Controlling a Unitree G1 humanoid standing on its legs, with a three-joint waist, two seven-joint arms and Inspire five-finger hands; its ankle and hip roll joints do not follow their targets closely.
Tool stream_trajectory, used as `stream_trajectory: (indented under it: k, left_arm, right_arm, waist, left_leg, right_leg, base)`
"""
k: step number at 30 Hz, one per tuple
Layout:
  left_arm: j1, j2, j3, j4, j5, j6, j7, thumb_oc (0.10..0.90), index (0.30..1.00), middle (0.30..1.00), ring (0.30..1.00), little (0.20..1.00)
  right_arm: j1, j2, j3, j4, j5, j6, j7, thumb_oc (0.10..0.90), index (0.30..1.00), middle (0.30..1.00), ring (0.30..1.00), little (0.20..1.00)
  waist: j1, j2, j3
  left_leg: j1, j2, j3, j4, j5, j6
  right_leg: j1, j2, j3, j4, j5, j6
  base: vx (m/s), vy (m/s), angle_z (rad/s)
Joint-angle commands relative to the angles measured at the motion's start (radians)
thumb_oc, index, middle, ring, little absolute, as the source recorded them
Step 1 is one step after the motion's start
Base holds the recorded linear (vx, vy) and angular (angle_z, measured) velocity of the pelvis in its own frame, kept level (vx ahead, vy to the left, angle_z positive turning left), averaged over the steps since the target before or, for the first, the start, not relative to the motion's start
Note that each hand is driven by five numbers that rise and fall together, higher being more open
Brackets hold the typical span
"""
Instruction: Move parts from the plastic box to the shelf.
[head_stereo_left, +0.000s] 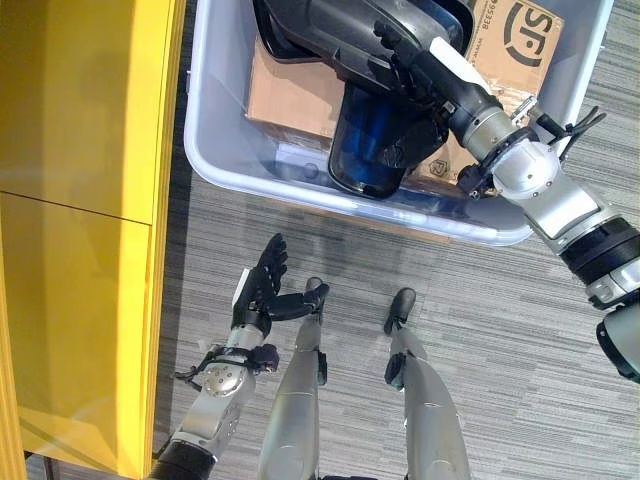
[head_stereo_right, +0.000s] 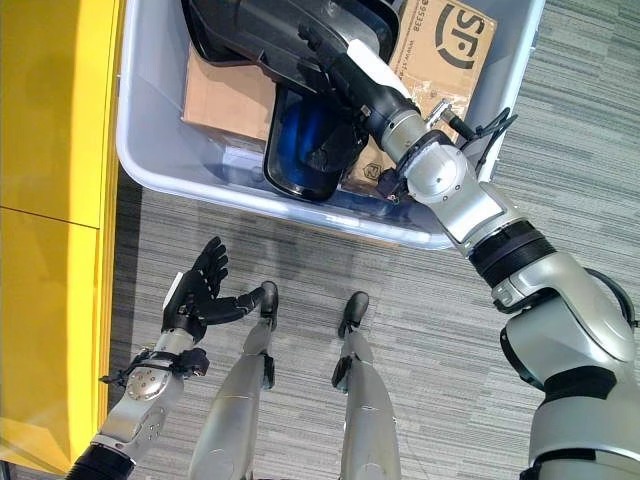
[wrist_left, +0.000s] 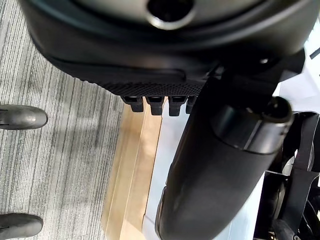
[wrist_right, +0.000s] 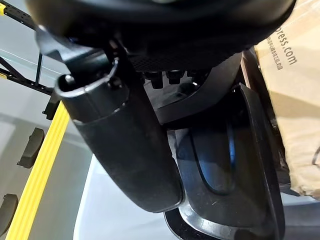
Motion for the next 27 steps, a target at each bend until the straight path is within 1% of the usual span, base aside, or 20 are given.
stream_trajectory:
  k: [1,6,10,13,16,20,22,23,24,25,26,27]
  left_arm:
    - [0.018,0.054,0.023,-0.116,-0.034,-0.065,0.01,0.9,1.0,1.0,1.0,1.0]
    - [0.037,0.065,0.029,-0.12,-0.03,-0.063,0.004,0.9,1.0,1.0,1.0,1.0]
    - [0.058,0.082,0.036,-0.13,-0.023,-0.06,-0.008,0.9,1.0,1.0,1.0,1.0]
    - [0.075,0.095,0.042,-0.13,-0.016,-0.057,-0.016,0.9,1.0,1.0,1.0,1.0]
    - [0.093,0.107,0.053,-0.132,-0.013,-0.054,-0.022,0.9,1.0,1.0,1.0,1.0]
    - [0.11,0.12,0.071,-0.138,-0.009,-0.053,-0.031,0.9,1.0,1.0,1.0,1.0]
    - [0.118,0.123,0.075,-0.138,-0.005,-0.054,-0.033,0.9,1.0,1.0,1.0,1.0]
    - [0.124,0.13,0.08,-0.14,-0.004,-0.053,-0.037,0.9,1.0,1.0,1.0,1.0]
    - [0.126,0.13,0.083,-0.139,-0.002,-0.052,-0.038,0.9,1.0,1.0,1.0,1.0]
    - [0.127,0.134,0.089,-0.14,0.001,-0.052,-0.037,0.9,1.0,1.0,1.0,1.0]
    - [0.126,0.131,0.089,-0.14,0.001,-0.052,-0.037,0.9,1.0,1.0,1.0,1.0]
    - [0.129,0.137,0.09,-0.14,0.004,-0.053,-0.039,0.9,1.0,1.0,1.0,1.0]
  right_arm:
    - [-0.141,-0.095,0.023,-0.114,0.019,-0.084,-0.033,0.9,1.0,1.0,1.0,1.0]
    - [-0.203,-0.215,0.073,-0.235,0.02,-0.108,-0.026,0.9,1.0,1.0,1.0,1.0]
    - [-0.267,-0.319,0.145,-0.329,0.01,-0.131,-0.018,0.9,1.0,1.0,1.0,1.0]
    - [-0.341,-0.394,0.225,-0.392,-0.01,-0.146,-0.013,0.9,1.0,1.0,1.0,1.0]
    - [-0.419,-0.451,0.311,-0.443,-0.034,-0.157,-0.006,0.9,1.0,1.0,1.0,1.0]
    - [-0.502,-0.496,0.406,-0.493,-0.057,-0.166,0.007,0.9,1.0,1.0,1.0,1.0]
    - [-0.522,-0.507,0.436,-0.501,-0.071,-0.169,0.007,0.9,1.0,1.0,1.0,1.0]
    - [-0.555,-0.516,0.479,-0.503,-0.102,-0.168,0.007,0.9,1.0,1.0,1.0,1.0]
    - [-0.584,-0.52,0.512,-0.503,-0.118,-0.17,0.008,0.9,1.0,1.0,1.0,1.0]
    - [-0.634,-0.523,0.572,-0.5,-0.154,-0.168,0.007,0.9,1.0,1.0,1.0,1.0]
    - [-0.642,-0.522,0.58,-0.499,-0.153,-0.168,0.006,0.9,1.0,1.0,1.0,1.0]
    - [-0.652,-0.528,0.593,-0.499,-0.171,-0.169,0.006,0.9,1.0,1.0,1.0,1.0]
  waist:
    - [0.016,-0.061,0.012]
    - [0.003,-0.08,0.006]
    - [-0.009,-0.097,-0.003]
    - [-0.015,-0.113,-0.013]
    - [-0.021,-0.125,-0.023]
    - [-0.024,-0.14,-0.034]
    - [-0.024,-0.146,-0.037]
    - [-0.022,-0.154,-0.039]
    - [-0.023,-0.155,-0.04]
    - [-0.023,-0.163,-0.042]
    - [-0.024,-0.16,-0.042]
    - [-0.024,-0.166,-0.043]
  left_leg:
    - [0.092,0.061,-0.002,0.084,-0.115,-0.07]
    - [0.101,0.064,0.003,0.085,-0.118,-0.073]
    - [0.114,0.07,0.006,0.083,-0.117,-0.077]
    - [0.126,0.072,0.005,0.077,-0.117,-0.079]
    - [0.13,0.076,0.003,0.076,-0.117,-0.082]
    - [0.138,0.08,0.001,0.073,-0.116,-0.084]
    - [0.141,0.08,0.0,0.069,-0.115,-0.085]
    - [0.142,0.08,0.0,0.068,-0.114,-0.086]
    - [0.142,0.081,-0.001,0.067,-0.114,-0.087]
    - [0.142,0.082,-0.003,0.066,-0.113,-0.088]
    - [0.142,0.082,-0.003,0.066,-0.113,-0.088]
    - [0.141,0.083,-0.004,0.066,-0.113,-0.088]
  right_leg:
    - [0.124,-0.039,-0.006,-0.002,-0.068,0.089]
    - [0.134,-0.035,-0.005,-0.006,-0.066,0.091]
    - [0.145,-0.03,-0.005,-0.011,-0.065,0.093]
    - [0.156,-0.026,-0.008,-0.013,-0.065,0.094]
    - [0.163,-0.024,-0.011,-0.014,-0.067,0.095]
    - [0.175,-0.021,-0.014,-0.017,-0.067,0.096]
    - [0.18,-0.02,-0.016,-0.019,-0.068,0.096]
    - [0.182,-0.019,-0.018,-0.02,-0.068,0.096]
    - [0.183,-0.019,-0.019,-0.021,-0.068,0.097]
    - [0.183,-0.017,-0.02,-0.022,-0.068,0.096]
    - [0.183,-0.016,-0.02,-0.022,-0.068,0.096]
    - [0.184,-0.016,-0.022,-0.023,-0.069,0.095]
  base:
    - [0.0,0.0,0.0]
    - [0.0,0.0,0.0]
    - [0.0,0.0,0.0]
    - [0.0,0.0,0.0]
    - [0.0,-0.006,0.01]
    - [0.0,-0.005,0.01]
    - [0.0,-0.008,0.02]
    - [0.0,0.0,0.0]
    - [0.01,-0.024,0.06]
    - [0.0,-0.014,0.07]
    - [0.0,-0.017,0.08]
    - [0.0,-0.011,0.07]
